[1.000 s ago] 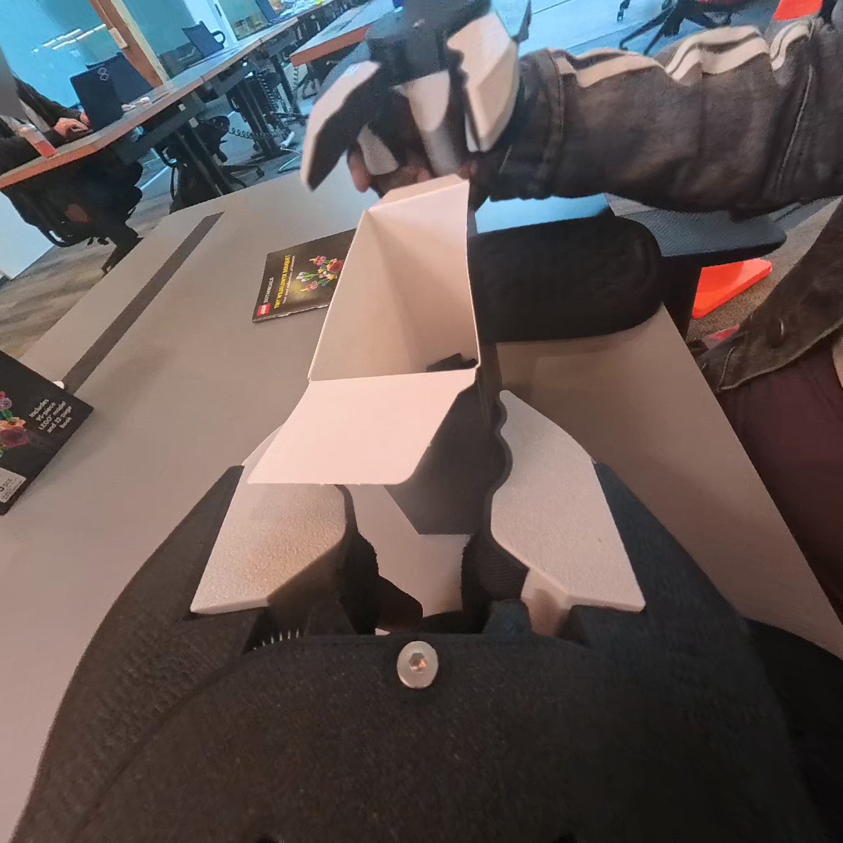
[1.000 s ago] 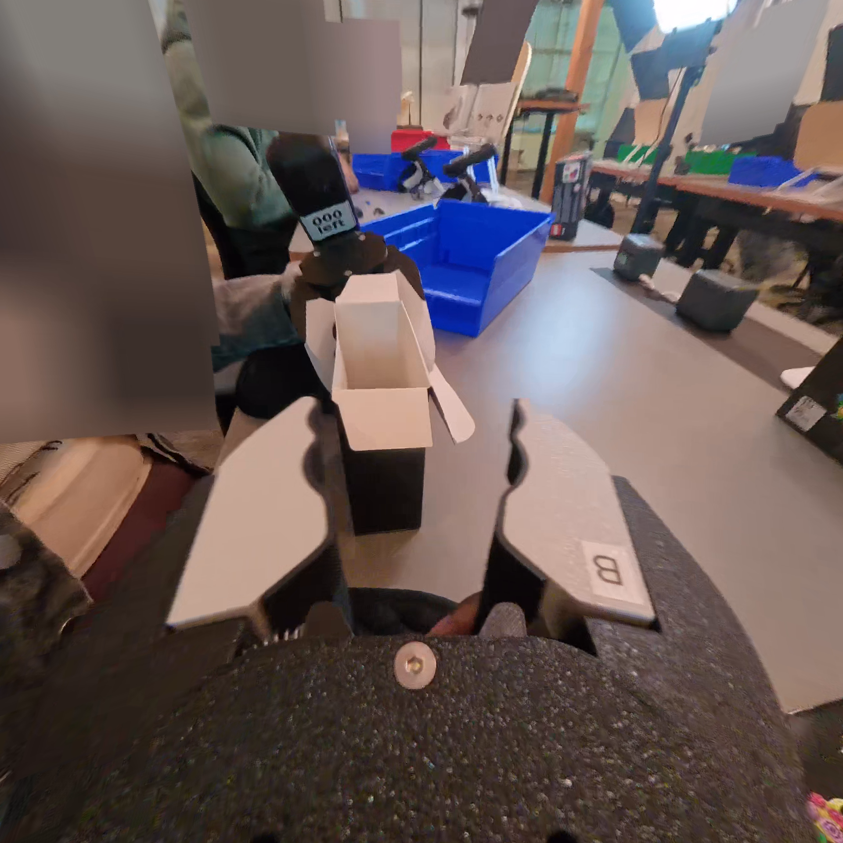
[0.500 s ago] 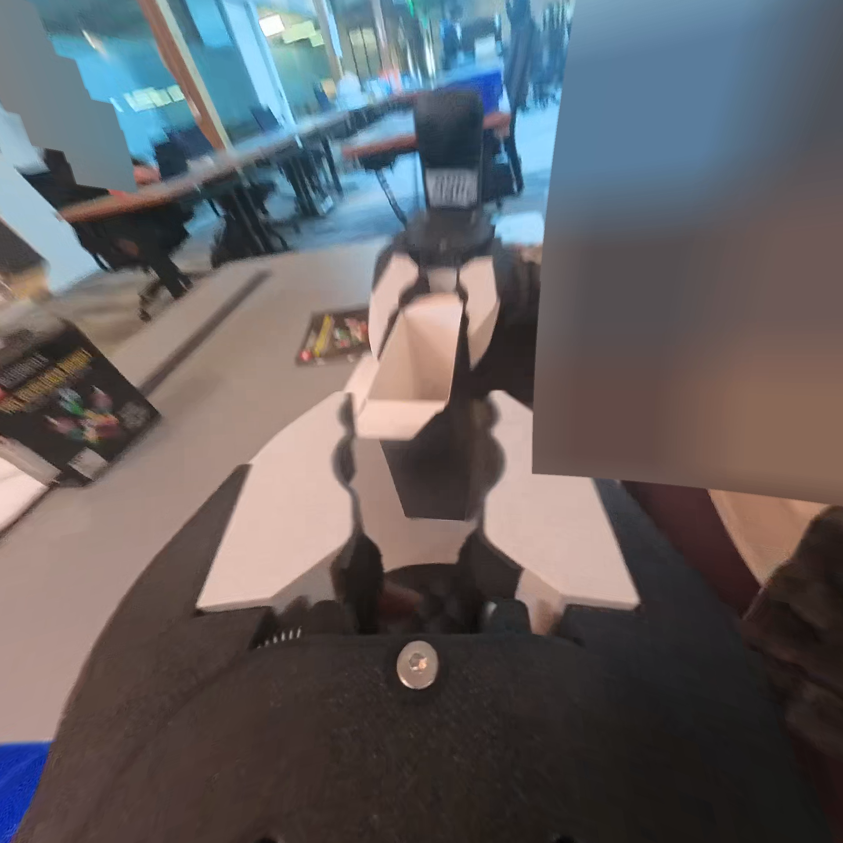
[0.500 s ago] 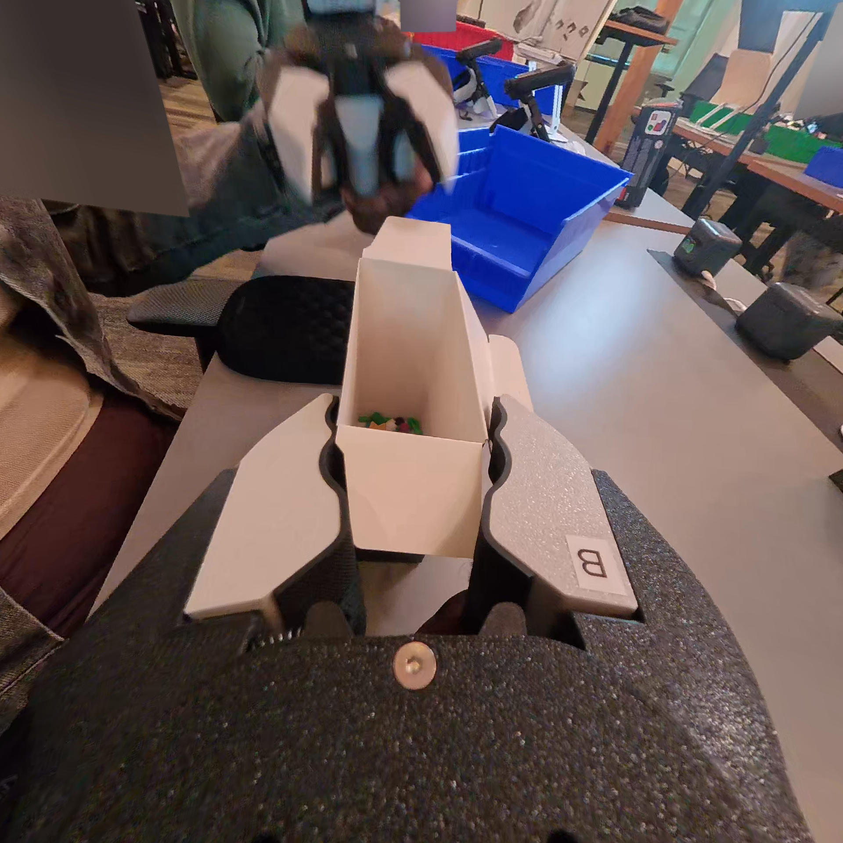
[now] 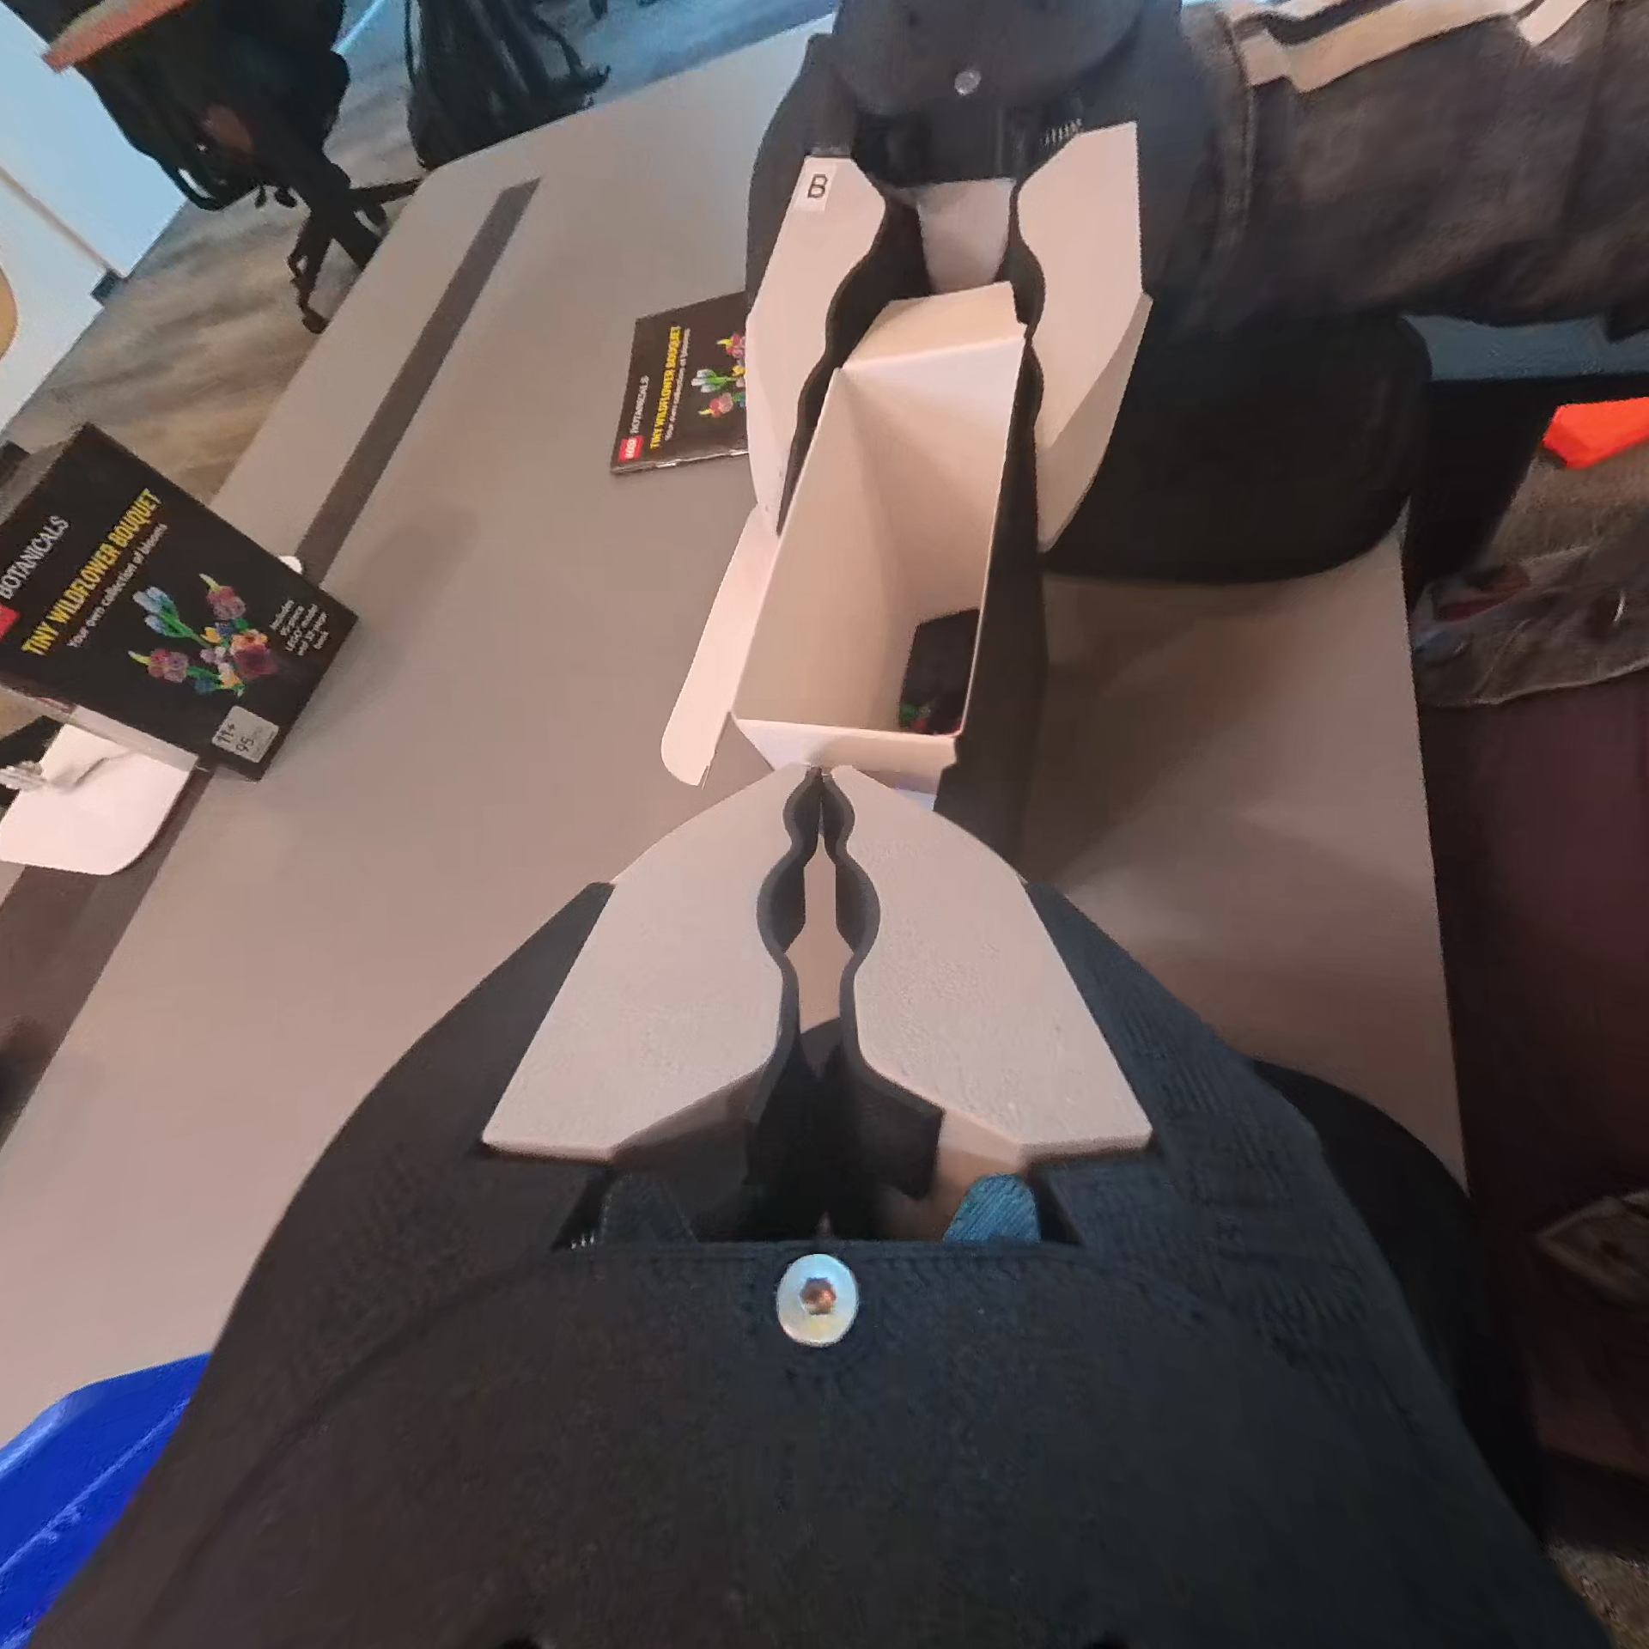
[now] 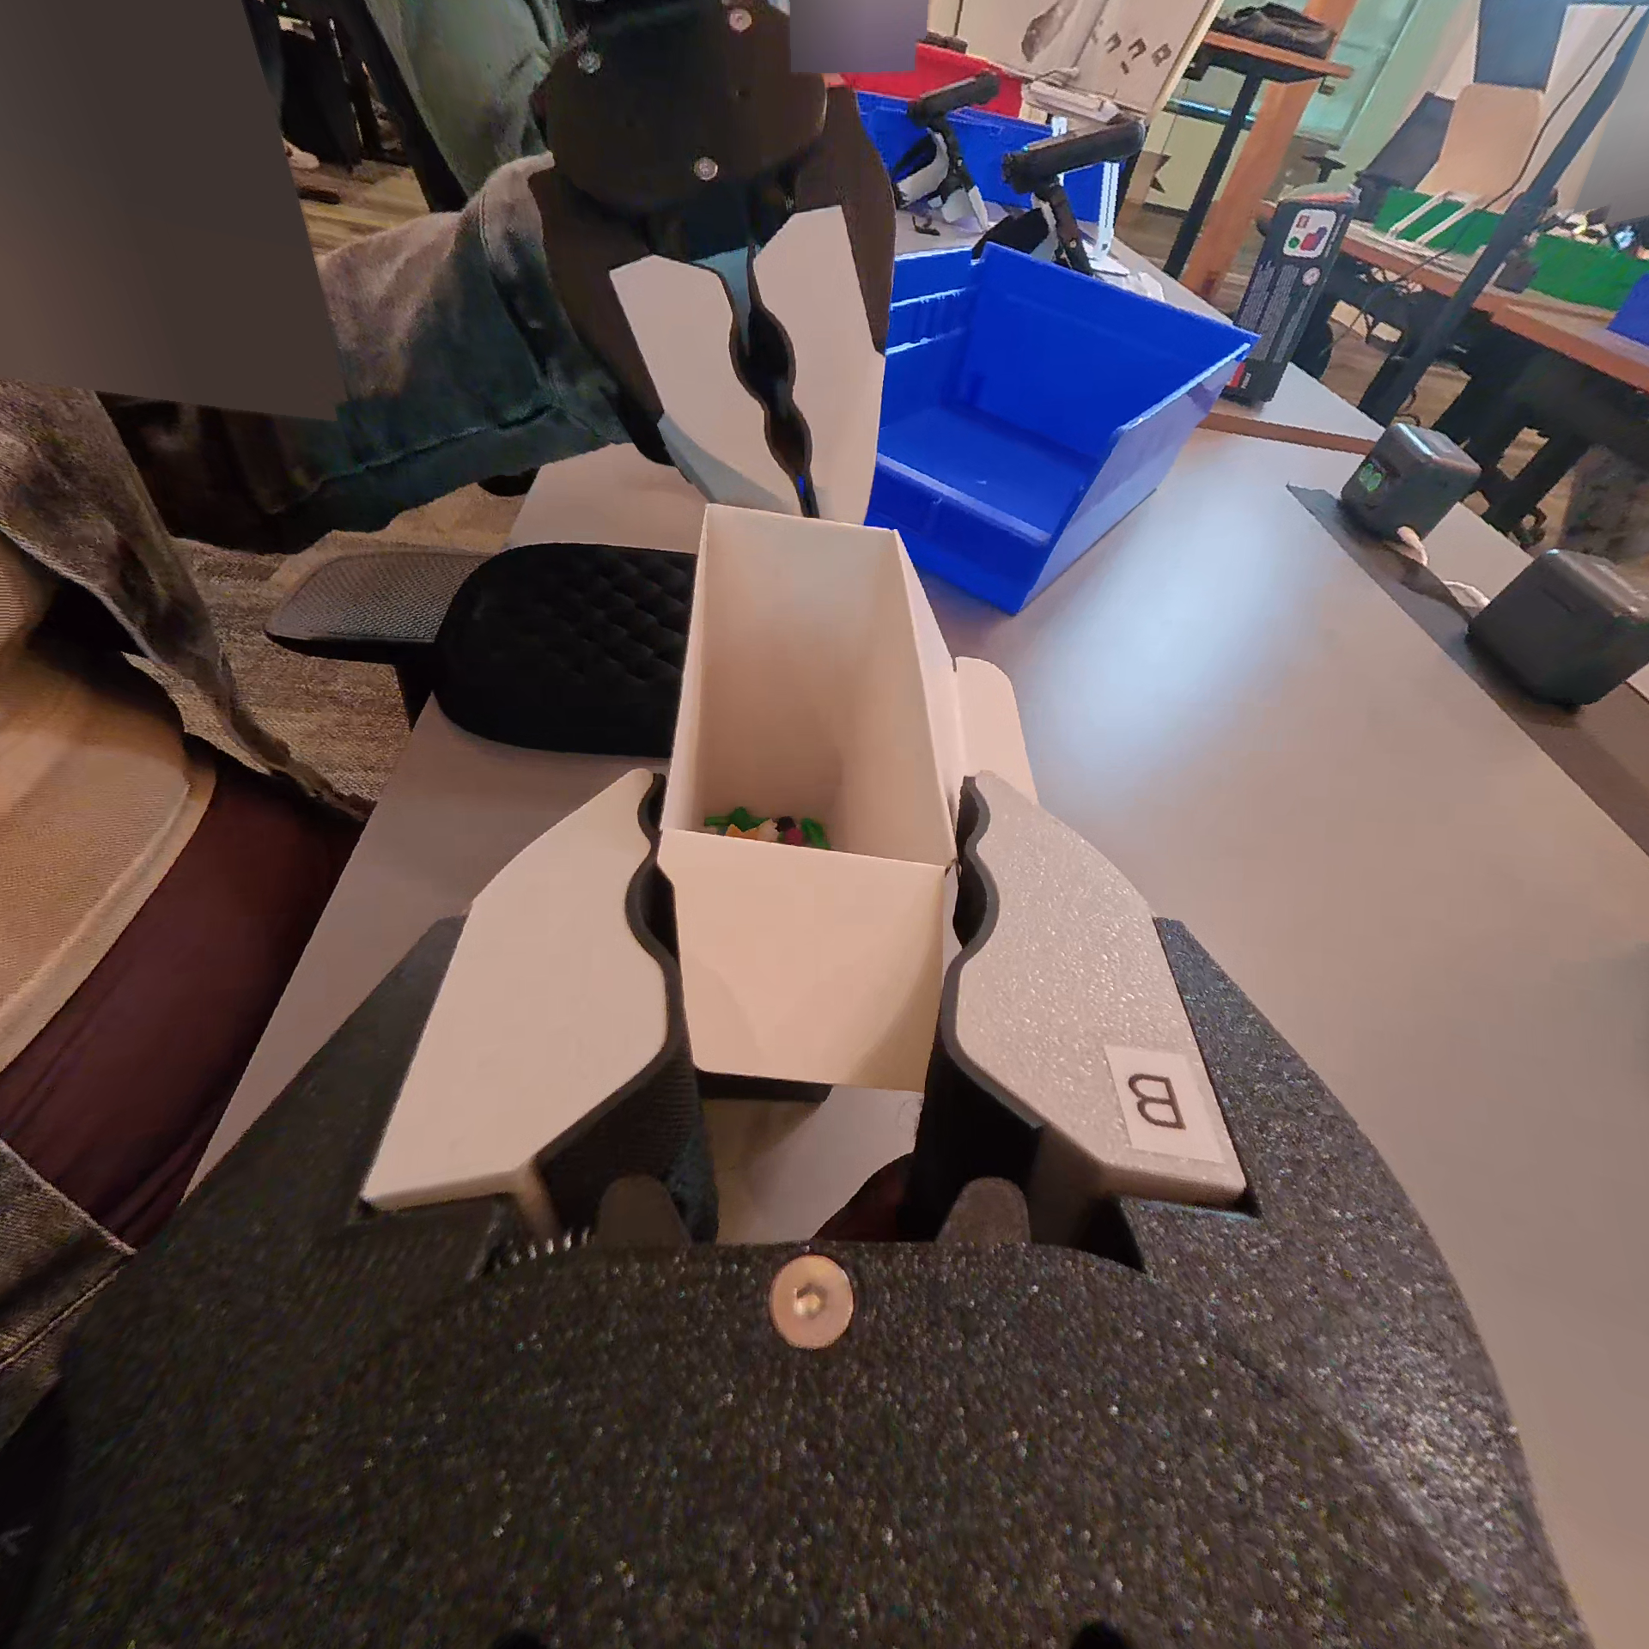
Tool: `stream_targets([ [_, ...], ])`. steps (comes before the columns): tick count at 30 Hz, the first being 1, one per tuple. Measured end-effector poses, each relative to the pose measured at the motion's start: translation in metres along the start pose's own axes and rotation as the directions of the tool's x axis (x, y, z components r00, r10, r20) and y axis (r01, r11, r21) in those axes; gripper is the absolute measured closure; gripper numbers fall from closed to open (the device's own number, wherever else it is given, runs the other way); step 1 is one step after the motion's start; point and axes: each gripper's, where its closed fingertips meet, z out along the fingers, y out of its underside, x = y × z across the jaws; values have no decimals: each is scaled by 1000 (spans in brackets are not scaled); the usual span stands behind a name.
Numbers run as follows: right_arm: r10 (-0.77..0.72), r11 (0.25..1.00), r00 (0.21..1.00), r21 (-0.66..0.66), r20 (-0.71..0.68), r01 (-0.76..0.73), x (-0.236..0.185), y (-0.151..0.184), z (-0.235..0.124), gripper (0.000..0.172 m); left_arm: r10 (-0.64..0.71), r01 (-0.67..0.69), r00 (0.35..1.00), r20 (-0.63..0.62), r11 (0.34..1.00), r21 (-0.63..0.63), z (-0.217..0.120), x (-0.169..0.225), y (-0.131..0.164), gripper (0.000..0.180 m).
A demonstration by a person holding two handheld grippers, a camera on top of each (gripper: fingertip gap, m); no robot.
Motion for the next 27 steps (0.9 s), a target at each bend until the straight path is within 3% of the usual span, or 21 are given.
stream_targets([
  [10,37,999,999,13,-1,-37,3,-1,3,111,-58,52,995,79,996,73,6,-5,-2,180],
  [13,-11,1000,1000,12,-11,11,-1,-1,1,112,-58,56,998,17,993,103,0,1,-3,180],
  [15,-75,997,997,21,-13,75,-5,-3,0,112,-89,92,996,-31,984,154,-7,2,-3,162],
  [19,-170,985,985,33,-17,171,-13,-4,-5,112,-136,181,979,-154,927,330,-23,15,-8,97],
  [21,-235,971,972,38,-12,235,-20,-6,-5,112,-95,130,990,-108,915,382,-17,22,-11,72],
  [24,-303,952,953,42,-19,303,-29,-7,-4,111,90,-99,995,41,915,392,3,32,-13,68],
  [27,-326,944,945,51,-8,326,-34,-8,-4,112,181,-204,979,94,899,388,16,36,-17,77],
])
